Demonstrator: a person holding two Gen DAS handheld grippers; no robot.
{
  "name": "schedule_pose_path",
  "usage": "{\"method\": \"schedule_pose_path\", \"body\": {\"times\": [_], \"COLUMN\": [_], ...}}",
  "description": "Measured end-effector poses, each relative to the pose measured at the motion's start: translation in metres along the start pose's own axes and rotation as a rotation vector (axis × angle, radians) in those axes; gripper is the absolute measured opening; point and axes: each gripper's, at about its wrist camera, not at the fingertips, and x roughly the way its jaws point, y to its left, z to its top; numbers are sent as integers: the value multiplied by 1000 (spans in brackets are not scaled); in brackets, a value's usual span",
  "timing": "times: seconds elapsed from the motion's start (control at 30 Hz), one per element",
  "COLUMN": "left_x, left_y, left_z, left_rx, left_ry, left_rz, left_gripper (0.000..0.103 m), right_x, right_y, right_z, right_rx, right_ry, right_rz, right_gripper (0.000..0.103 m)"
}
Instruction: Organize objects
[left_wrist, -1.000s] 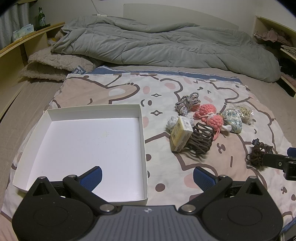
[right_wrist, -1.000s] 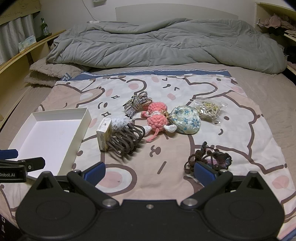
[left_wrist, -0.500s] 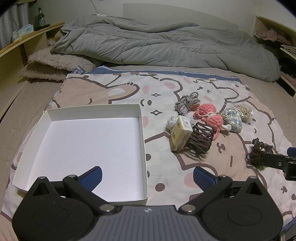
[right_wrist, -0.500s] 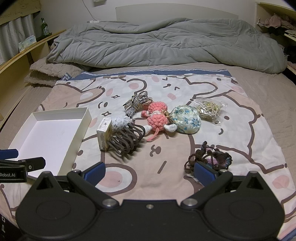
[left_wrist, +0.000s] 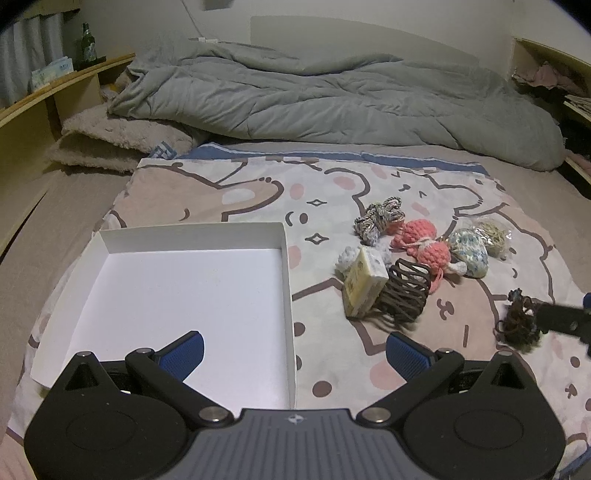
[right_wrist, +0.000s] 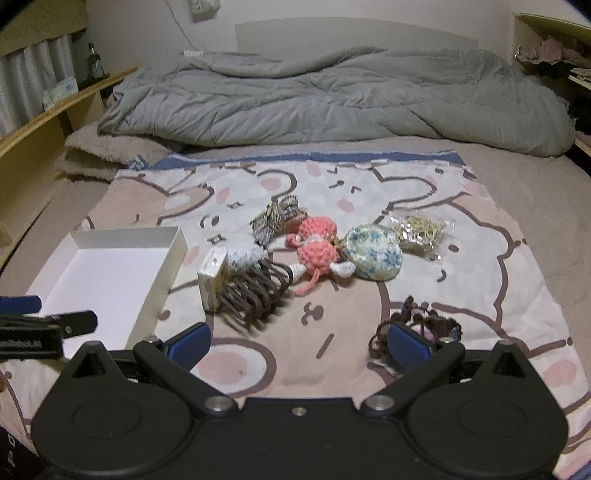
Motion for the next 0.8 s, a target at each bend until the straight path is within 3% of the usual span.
{"method": "schedule_pose_path", "body": {"times": [0.4, 0.6, 0.8], "left_x": [7, 27, 55], "left_y": [-6, -20, -36], "left_z": [46, 71, 76], "left_rx": [12, 39, 38], "left_ry": [-80, -78, -85], "left_rz": [34, 6, -55], "left_gripper": [103, 103, 103], "right_x": [2, 11, 23], "right_y": [-34, -69, -99], "right_z": [26, 34, 39], "right_rx": [46, 148, 177], "right_ry": [-28, -24, -37], "right_rz": [-7, -17, -89], "right_gripper": [103, 103, 102]}}
